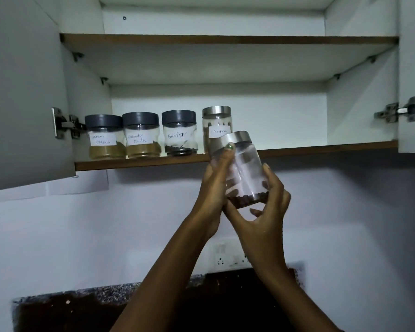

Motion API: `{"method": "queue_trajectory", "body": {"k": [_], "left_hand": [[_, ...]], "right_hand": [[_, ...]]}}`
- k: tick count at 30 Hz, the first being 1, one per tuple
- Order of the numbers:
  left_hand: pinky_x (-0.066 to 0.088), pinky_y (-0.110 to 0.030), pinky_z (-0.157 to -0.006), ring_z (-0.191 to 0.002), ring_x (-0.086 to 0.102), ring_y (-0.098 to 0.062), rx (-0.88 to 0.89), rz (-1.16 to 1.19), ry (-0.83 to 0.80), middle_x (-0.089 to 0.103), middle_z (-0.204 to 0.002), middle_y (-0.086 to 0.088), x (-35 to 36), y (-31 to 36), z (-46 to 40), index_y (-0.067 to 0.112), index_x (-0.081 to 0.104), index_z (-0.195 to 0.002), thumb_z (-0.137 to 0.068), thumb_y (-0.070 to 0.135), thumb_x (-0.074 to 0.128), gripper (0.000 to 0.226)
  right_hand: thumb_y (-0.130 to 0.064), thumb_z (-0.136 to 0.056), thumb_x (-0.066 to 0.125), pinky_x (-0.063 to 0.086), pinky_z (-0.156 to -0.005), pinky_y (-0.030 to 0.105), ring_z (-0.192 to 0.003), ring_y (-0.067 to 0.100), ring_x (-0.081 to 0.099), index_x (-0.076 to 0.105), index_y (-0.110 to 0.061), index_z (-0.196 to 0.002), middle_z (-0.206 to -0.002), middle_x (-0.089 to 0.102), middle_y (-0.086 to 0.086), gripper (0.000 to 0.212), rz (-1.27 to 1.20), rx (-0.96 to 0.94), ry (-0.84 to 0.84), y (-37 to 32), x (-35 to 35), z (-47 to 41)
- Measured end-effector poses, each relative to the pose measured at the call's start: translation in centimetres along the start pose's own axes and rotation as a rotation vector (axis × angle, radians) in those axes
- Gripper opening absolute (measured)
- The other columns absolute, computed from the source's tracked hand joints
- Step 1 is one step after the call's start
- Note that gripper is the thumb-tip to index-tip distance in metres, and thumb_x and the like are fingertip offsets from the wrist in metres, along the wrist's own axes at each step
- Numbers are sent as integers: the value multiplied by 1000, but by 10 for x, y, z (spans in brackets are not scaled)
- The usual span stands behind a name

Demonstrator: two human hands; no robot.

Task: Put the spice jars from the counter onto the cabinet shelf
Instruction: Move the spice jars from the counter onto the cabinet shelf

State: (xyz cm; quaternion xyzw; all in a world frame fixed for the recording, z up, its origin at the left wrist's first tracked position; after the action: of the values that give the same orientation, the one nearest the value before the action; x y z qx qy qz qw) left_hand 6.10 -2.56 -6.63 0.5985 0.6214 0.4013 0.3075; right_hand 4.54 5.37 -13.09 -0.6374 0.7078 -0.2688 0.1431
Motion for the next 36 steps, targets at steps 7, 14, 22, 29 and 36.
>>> {"method": "queue_trajectory", "body": {"k": [7, 14, 22, 29, 36], "left_hand": [[53, -43, -93, -107, 65, -24, 22, 39, 43, 66, -119, -7, -8, 2, -2, 22, 55, -126, -88, 56, 46, 52], [51, -47, -94, -98, 70, -21, 47, 70, -23, 73, -106, -7, -17, 1, -10, 25, 63, -113, -85, 66, 34, 57], [55, -34, -82, -99, 69, -16, 123, -131, -31, 72, -110, -1, -22, -8, -25, 31, 62, -112, -96, 56, 25, 47], [39, 2, -80, -95, 50, 26, 305, -408, -82, 49, -122, 22, -6, -11, -40, 24, 28, -147, -101, 16, 40, 48], [18, -16, -114, -144, 15, -3, 390, -664, -65, 18, -159, 2, 16, -8, -73, 12, 15, -151, -100, 16, 39, 56]], "right_hand": [[-46, -74, 69, 41, -92, 9, -121, -3, 39, 24, -56, -132, -128, 28, -23, 74, -13, -103, -158, -8, -3, -3], [-51, -75, 57, 55, -86, 32, -107, 10, 64, 25, -45, -141, -129, 54, -10, 74, -459, 278, -374, -5, -6, -14], [-48, -67, 73, 51, -73, 7, -99, -9, 62, 36, -39, -137, -106, 62, -32, 81, -315, 173, -331, -1, -16, -32], [-47, -66, 71, 40, -83, 7, -112, 0, 48, 23, -29, -144, -130, 43, -12, 93, -27, 33, -221, 25, -13, -88], [-23, -79, 73, 43, -103, 47, -127, 19, 44, 20, -19, -146, -140, 40, 5, 86, 76, -66, -184, 56, 2, -148]]}}
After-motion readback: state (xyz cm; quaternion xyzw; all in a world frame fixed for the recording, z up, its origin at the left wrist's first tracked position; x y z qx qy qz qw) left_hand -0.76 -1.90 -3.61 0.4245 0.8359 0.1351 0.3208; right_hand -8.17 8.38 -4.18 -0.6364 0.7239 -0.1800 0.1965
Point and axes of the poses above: each hand's wrist, its own z-axis away from the middle knuckle, its own x-axis out of the palm, y = z × x, the point moved 1 cm from there along -z, towards the middle knuckle
